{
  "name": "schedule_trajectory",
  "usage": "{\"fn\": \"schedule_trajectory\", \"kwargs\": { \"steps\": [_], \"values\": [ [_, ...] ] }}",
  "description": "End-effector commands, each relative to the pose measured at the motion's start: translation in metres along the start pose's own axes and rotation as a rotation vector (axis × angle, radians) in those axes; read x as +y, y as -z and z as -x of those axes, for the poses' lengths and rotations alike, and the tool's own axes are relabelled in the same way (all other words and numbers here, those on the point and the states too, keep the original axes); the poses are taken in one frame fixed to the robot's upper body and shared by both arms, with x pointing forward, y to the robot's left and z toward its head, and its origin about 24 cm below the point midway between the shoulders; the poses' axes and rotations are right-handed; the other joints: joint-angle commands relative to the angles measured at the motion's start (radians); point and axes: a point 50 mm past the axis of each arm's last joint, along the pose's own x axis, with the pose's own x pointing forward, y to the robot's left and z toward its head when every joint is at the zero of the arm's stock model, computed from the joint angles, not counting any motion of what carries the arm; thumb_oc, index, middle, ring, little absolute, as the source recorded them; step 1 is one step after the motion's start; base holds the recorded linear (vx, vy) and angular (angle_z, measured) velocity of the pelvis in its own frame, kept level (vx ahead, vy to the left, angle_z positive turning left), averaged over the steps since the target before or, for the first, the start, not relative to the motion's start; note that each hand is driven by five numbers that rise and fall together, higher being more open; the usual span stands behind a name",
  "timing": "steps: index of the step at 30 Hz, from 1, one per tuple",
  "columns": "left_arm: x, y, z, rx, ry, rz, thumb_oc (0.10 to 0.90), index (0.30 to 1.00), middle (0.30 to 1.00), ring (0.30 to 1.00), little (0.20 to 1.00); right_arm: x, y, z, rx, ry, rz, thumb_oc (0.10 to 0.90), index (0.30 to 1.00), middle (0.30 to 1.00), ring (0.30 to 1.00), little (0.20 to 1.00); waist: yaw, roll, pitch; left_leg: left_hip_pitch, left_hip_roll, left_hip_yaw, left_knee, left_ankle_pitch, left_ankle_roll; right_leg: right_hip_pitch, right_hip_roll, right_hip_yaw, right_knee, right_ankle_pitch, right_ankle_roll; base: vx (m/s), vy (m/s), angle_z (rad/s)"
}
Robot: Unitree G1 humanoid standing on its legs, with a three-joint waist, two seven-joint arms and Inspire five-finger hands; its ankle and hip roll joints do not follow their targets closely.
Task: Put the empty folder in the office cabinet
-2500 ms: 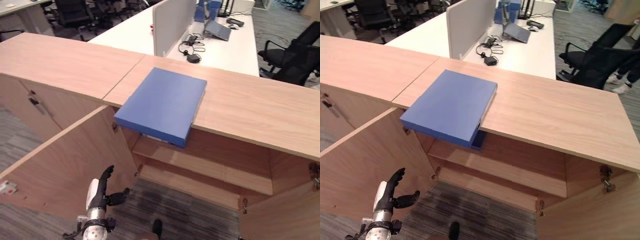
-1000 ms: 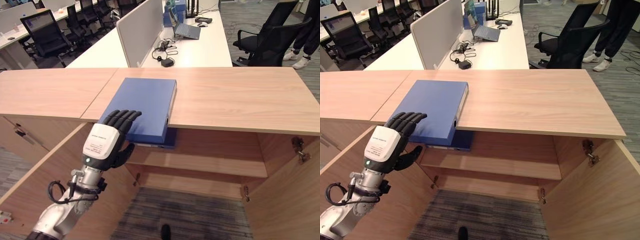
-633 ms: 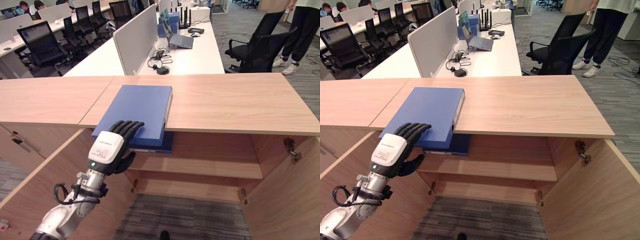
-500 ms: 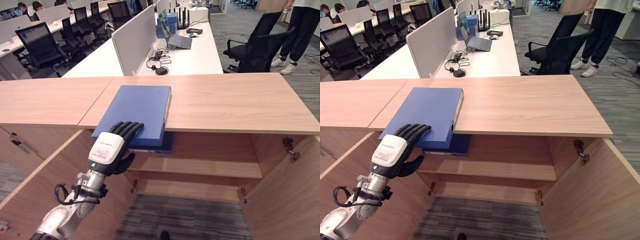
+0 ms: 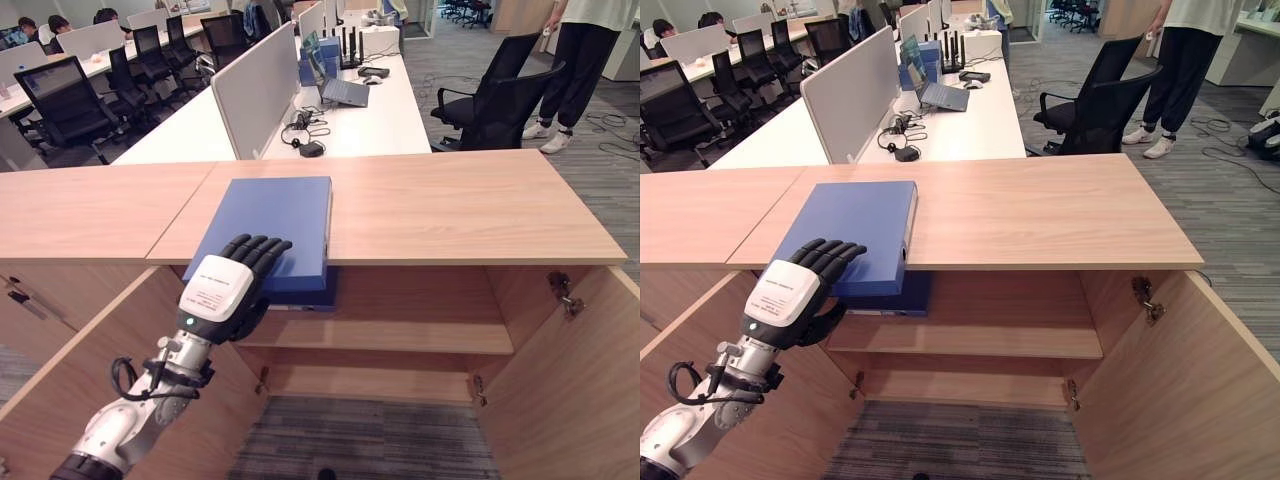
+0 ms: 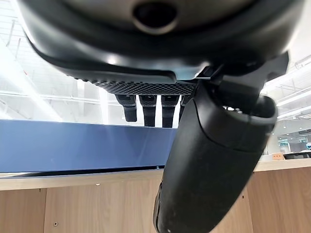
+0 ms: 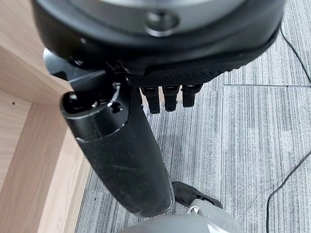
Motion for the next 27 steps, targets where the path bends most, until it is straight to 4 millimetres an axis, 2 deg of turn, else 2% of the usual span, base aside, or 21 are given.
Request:
{"fn": "schedule_trajectory", "kwargs": {
  "steps": [1, 3, 4, 27],
  "values": [
    [0.058, 0.012, -0.048, -0.057, -0.296, -0.128, 0.800, 0.900, 0.900, 0.900, 0.900, -0.001, -0.025, -0.004, -0.076, 0.006, -0.018, 0.800, 0.900, 0.900, 0.900, 0.900, -0.007, -0.032, 0.018, 0.142, 0.045, -0.046, -0.001, -0.195, -0.064, -0.001, -0.060, 0.079, 0.001, -0.071, 0.088, 0.00, 0.000, 0.00],
    [0.059, 0.012, -0.048, -0.056, -0.302, -0.127, 0.800, 0.900, 0.900, 0.900, 0.900, 0.000, -0.026, -0.004, -0.080, 0.006, -0.017, 0.800, 0.900, 0.900, 0.900, 0.900, -0.008, -0.034, 0.016, 0.142, 0.046, -0.044, -0.001, -0.196, -0.064, 0.000, -0.061, 0.082, 0.001, -0.070, 0.088, 0.00, 0.002, -0.02],
    [0.059, 0.012, -0.048, -0.054, -0.305, -0.129, 0.400, 0.300, 0.300, 0.300, 0.300, 0.000, -0.027, -0.003, -0.083, 0.005, -0.016, 0.800, 0.900, 0.900, 0.900, 0.900, -0.007, -0.036, 0.016, 0.144, 0.046, -0.042, -0.001, -0.198, -0.063, 0.001, -0.061, 0.083, 0.001, -0.070, 0.089, 0.00, 0.004, -0.04],
    [0.065, 0.011, -0.049, -0.044, -0.335, -0.100, 0.400, 0.300, 0.300, 0.300, 0.300, 0.006, -0.038, -0.003, -0.129, -0.019, -0.028, 0.800, 0.900, 0.900, 0.900, 0.900, -0.008, -0.054, 0.011, 0.148, 0.041, -0.036, -0.001, -0.206, -0.058, -0.002, -0.064, 0.093, 0.001, -0.061, 0.093, 0.00, 0.003, -0.02]
  ]
}}
